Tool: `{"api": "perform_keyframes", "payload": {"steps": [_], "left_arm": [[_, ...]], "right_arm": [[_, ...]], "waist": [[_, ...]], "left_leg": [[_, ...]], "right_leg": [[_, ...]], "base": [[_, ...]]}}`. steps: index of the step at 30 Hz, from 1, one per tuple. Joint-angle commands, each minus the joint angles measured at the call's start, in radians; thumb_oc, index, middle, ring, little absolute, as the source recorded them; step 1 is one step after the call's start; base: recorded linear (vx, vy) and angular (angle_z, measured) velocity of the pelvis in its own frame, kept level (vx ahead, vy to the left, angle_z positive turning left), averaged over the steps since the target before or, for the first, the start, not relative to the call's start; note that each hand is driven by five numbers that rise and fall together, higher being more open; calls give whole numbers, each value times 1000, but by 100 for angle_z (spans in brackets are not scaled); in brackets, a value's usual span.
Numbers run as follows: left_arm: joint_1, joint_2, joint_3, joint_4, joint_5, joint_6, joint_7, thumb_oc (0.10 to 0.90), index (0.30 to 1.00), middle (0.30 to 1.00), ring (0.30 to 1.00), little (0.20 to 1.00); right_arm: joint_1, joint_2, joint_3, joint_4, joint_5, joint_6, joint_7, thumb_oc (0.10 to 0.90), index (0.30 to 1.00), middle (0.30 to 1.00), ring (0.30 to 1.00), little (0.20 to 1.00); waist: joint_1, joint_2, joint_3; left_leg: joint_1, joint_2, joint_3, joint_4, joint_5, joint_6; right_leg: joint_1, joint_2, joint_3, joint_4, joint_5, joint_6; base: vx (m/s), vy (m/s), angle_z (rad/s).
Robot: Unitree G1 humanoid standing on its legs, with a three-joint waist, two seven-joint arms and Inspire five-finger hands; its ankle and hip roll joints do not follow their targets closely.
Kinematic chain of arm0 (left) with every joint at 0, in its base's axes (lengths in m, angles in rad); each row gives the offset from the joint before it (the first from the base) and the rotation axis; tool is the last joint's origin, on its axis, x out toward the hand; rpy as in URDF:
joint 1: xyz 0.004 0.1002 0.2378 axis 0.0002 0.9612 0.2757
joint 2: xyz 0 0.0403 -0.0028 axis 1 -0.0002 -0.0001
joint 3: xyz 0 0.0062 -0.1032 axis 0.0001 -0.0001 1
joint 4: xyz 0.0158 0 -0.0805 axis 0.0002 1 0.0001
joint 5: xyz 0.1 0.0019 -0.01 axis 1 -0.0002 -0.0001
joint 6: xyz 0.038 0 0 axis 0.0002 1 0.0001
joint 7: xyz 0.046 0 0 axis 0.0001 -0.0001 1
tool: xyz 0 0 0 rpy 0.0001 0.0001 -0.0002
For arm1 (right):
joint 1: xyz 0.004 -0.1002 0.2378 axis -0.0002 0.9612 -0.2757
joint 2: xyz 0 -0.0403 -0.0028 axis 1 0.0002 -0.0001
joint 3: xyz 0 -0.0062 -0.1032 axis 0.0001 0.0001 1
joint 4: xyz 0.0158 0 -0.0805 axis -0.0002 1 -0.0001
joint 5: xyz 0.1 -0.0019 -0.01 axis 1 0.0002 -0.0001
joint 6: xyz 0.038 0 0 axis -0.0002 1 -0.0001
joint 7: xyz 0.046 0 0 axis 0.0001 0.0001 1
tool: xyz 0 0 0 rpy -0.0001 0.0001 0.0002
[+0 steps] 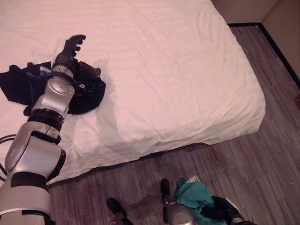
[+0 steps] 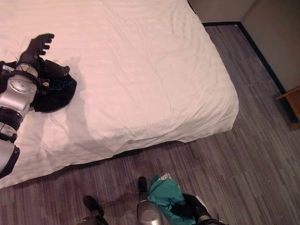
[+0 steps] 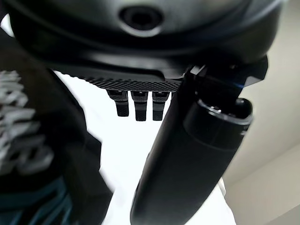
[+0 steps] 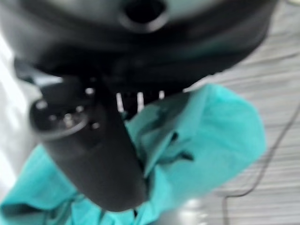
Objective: Pick up bed clothes into laundry basket.
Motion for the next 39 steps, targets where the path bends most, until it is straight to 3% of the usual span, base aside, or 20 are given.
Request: {"api": "perform_keyframes", "payload": {"steps": [1,11,21,26,35,39], "left_arm": [[-246,99,-5,9,76,-78,88,800,900,900,900,900],[-249,110,-63,20,140,-65,49,800,900,900,900,900],[-105,102,-1,16,121,-66,-11,800,900,900,900,900],[-71,76,24,65,121,-53,-24,800,900,900,900,900],[-8,96,72,146,136,-47,-15,800,900,900,900,900],[51,70,133,161,96,-50,-16,800,900,900,900,900]], "right_arm": [[74,-13,3,61,10,-18,18,400,300,300,300,300],[49,-24,54,77,-7,-12,50,400,300,300,300,300],[47,-43,66,-10,-37,-24,56,400,300,300,300,300],[42,-54,88,-10,-53,-24,54,400,300,300,300,300],[68,-78,69,-127,-14,-45,41,400,300,300,300,300],[76,-65,78,-133,-16,-49,34,400,300,300,300,300]], "waist": [[44,-14,-77],[74,-7,-86],[85,-7,-77],[74,-26,-62],[25,-103,-15],[13,-120,-9]], "left_leg": [[4,19,-11,49,10,-50],[-3,11,-39,48,7,-44],[-9,19,-48,55,7,-44],[-28,28,-52,61,11,-46],[-114,68,-46,70,39,-59],[-146,76,-58,56,52,-64]], "right_leg": [[-24,-1,-2,65,5,79],[-2,-5,-32,65,-6,78],[3,0,-41,69,-11,74],[-14,8,-39,73,-7,71],[-103,38,-14,78,27,70],[-132,49,-17,71,34,68]], "base": [[6,12,9],[3,-1,6],[-1,-1,2],[-20,-19,1],[-54,-46,-3],[-17,-30,-2]]}}
